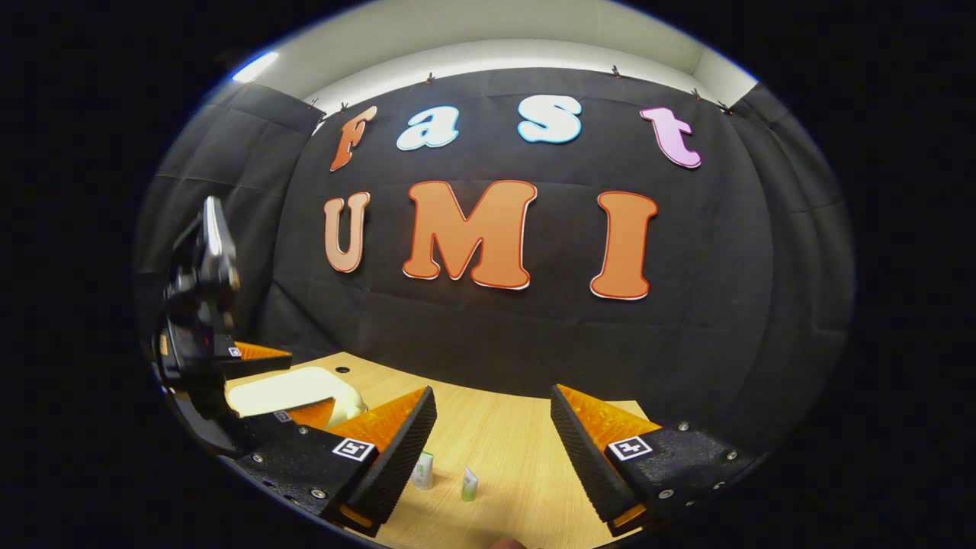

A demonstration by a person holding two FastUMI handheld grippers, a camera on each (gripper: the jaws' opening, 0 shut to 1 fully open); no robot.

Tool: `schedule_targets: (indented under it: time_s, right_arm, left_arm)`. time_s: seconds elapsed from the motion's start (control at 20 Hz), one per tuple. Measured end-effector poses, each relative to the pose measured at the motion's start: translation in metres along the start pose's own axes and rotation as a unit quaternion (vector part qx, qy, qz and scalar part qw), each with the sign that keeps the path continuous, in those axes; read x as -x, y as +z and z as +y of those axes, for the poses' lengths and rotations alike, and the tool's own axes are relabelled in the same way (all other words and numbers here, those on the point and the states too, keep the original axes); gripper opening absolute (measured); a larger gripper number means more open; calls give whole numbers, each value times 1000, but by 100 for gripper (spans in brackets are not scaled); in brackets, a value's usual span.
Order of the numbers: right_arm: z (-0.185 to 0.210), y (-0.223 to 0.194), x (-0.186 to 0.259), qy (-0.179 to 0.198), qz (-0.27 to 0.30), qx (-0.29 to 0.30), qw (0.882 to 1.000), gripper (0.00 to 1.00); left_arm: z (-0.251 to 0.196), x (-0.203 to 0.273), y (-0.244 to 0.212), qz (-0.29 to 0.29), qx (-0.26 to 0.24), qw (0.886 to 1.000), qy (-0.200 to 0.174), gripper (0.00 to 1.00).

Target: First open the suitcase, pack the skin care products into it, and then close the suitcase.

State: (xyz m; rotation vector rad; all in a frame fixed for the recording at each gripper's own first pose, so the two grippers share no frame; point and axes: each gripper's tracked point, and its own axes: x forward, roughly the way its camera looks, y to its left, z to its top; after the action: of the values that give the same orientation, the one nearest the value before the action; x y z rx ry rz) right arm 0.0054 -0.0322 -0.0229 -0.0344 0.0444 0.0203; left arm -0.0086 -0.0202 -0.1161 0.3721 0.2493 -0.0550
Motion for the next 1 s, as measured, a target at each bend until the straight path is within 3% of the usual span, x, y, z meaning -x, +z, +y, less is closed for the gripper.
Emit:
schedule_targets:
  time_s: [0.15, 0.35, 0.65, 0.75, 0.85, 0.9, 0.95, 1.0]
  right_arm:
    - [-21, -3, -2, -19, 2, -3, 1000, 95]
    - [-42, -7, -5, -37, 3, -2, 999, 95]
    - [-56, -13, -5, -45, 6, -5, 999, 95]
    - [-57, -16, -4, -44, 7, -7, 999, 95]
    - [-58, -17, -4, -43, 8, -11, 999, 95]
    - [-59, -17, -4, -43, 8, -13, 999, 95]
    - [-60, -17, -4, -41, 7, -14, 999, 95]
    - [-59, -19, -4, -39, 8, -15, 999, 95]
  left_arm:
    - [-15, -10, -39, 40, -62, 997, -25, 97]
    - [-22, -25, -85, 84, -147, 985, -42, 93]
    - [-34, -31, -129, 121, -257, 957, -62, 92]
    - [-34, -37, -135, 126, -296, 945, -55, 82]
    - [-40, -41, -137, 121, -327, 936, -50, 82]
    - [-42, -45, -136, 120, -352, 927, -45, 72]
    - [-45, -52, -140, 119, -378, 917, -45, 70]
    - [-47, -58, -143, 121, -397, 909, -43, 55]
